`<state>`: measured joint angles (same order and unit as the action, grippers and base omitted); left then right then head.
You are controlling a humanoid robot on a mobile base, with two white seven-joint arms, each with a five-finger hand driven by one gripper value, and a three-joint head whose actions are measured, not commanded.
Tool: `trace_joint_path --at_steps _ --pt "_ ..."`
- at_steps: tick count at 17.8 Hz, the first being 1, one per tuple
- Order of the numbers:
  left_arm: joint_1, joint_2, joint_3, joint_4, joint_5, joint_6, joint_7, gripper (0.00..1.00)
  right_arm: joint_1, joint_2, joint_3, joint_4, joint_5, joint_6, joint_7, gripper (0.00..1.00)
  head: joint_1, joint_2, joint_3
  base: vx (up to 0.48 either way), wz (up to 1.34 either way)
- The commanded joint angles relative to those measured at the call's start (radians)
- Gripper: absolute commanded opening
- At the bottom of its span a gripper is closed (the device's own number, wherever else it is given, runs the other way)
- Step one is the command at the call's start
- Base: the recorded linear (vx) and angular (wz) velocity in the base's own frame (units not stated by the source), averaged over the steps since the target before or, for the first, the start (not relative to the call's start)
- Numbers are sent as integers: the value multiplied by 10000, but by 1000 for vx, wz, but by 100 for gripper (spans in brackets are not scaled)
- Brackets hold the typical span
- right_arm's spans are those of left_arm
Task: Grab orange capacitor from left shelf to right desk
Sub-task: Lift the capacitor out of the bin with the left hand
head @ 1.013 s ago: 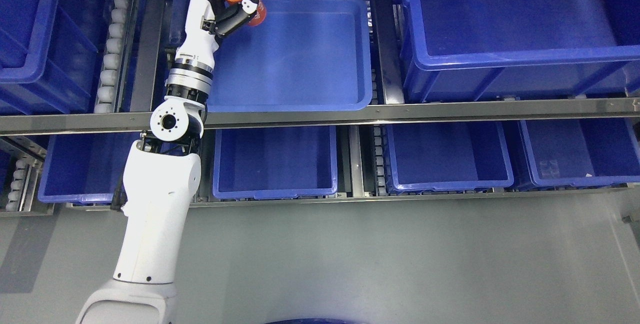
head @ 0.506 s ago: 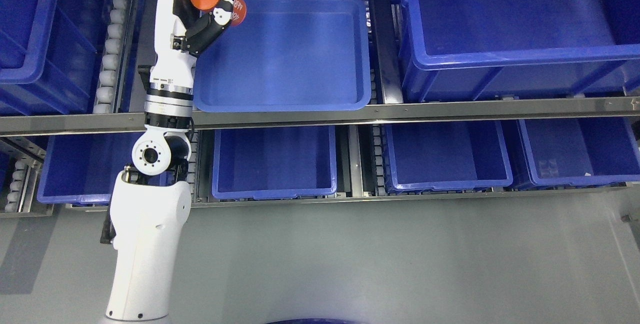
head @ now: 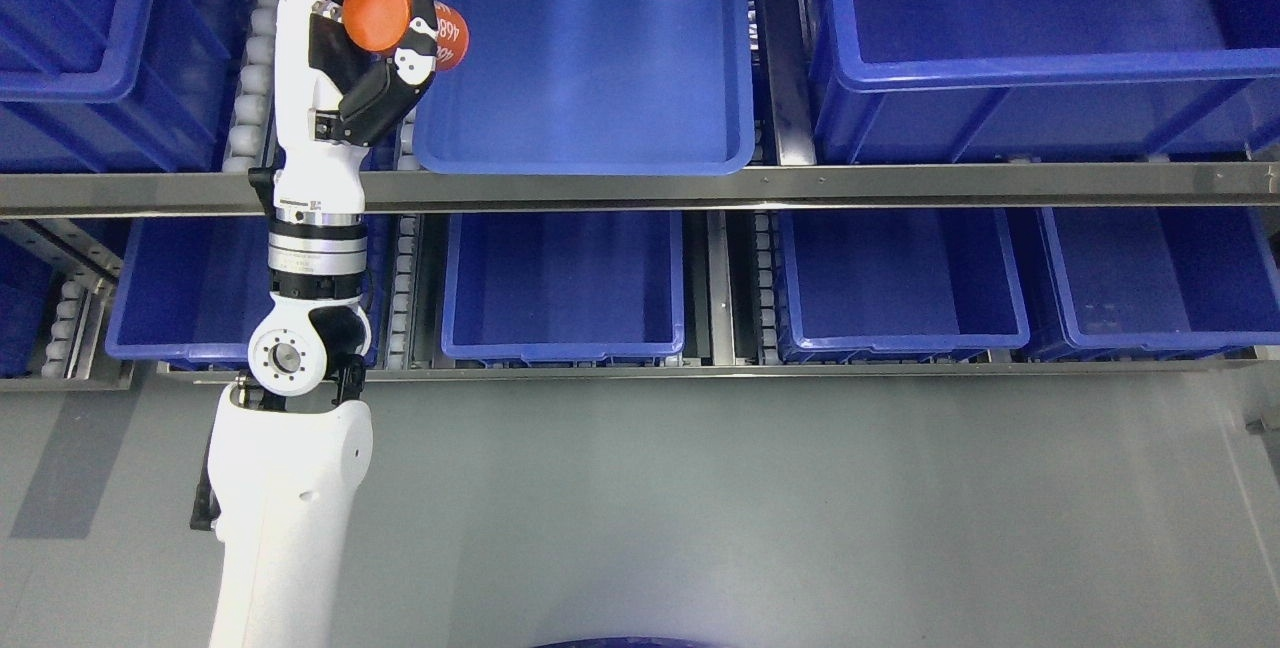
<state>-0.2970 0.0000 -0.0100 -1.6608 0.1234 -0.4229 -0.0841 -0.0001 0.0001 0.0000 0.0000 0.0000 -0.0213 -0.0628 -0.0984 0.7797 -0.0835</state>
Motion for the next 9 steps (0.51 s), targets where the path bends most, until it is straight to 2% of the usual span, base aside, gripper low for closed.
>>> trace_joint_path --at_steps 1,5,9 --pt "147 175 422 -542 23 -234 13 1 17 -175 -169 -175 31 -2 -1 100 0 0 0 -172 132" --pt "147 175 407 -542 23 -250 13 1 32 -175 -169 -175 31 -2 -1 100 0 0 0 -200 156" --pt "56 175 345 -542 23 -250 13 1 32 -175 -169 -175 31 -2 -1 100 0 0 0 -160 -159"
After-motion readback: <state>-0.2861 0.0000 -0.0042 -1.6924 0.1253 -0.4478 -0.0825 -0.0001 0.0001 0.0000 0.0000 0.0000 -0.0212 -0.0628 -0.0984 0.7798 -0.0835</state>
